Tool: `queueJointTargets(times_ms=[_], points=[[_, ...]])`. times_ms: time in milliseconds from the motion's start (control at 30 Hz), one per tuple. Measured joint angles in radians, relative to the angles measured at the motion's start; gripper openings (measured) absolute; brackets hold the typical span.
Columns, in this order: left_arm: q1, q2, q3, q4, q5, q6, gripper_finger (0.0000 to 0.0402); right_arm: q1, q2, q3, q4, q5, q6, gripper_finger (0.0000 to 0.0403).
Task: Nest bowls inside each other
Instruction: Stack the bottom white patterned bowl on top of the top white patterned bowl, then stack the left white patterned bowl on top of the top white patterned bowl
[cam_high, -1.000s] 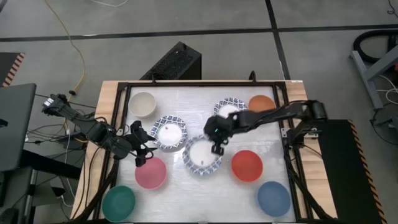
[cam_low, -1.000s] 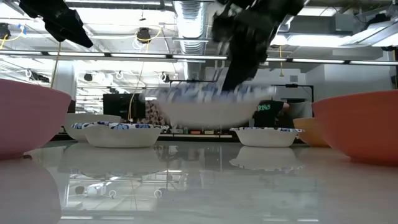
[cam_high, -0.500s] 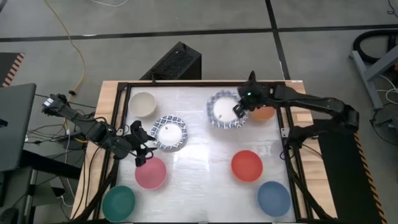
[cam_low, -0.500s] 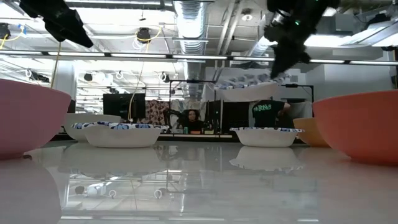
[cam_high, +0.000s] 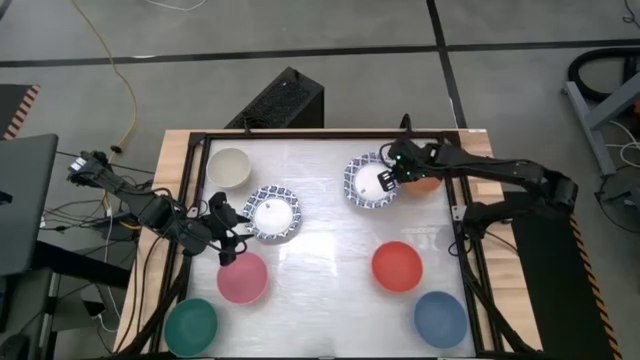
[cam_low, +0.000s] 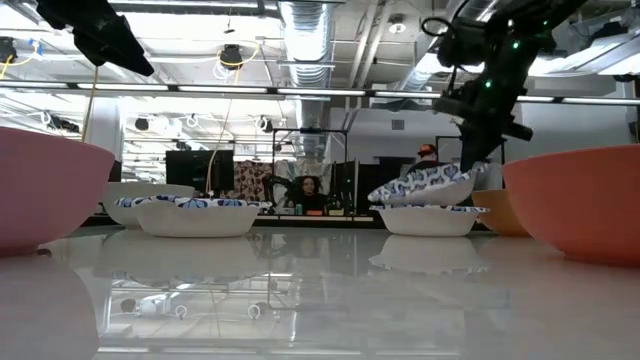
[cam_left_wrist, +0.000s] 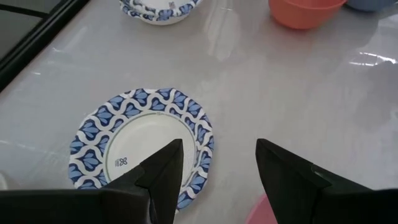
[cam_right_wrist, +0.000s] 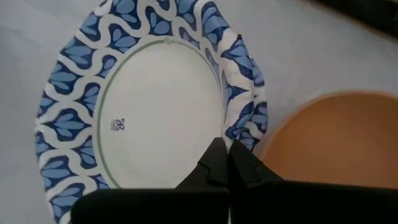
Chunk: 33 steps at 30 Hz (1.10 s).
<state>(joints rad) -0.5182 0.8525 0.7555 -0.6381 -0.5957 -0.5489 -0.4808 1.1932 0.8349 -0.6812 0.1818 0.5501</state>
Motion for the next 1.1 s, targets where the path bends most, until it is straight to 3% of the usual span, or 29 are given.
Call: queueJointTargets(times_ms=[467,733,1100], points=[[0.0,0.0,0.0,0.0,0.001,-0.017,0.0191,-0.026,0.151,-0.003,0.008,0.026,-0.004,0.0008],[0.0,0.0,0.0,-0.003,0.002,-0.017,0.0191,-0.024,0.203,-0.003,0.008,0.03,-0.039,0.007],[0.0,0.0,-0.017,0.008,-0.039,-0.034,0.0191,0.001,0.105,-0.003,0.008,0.029,-0.077,0.0161]])
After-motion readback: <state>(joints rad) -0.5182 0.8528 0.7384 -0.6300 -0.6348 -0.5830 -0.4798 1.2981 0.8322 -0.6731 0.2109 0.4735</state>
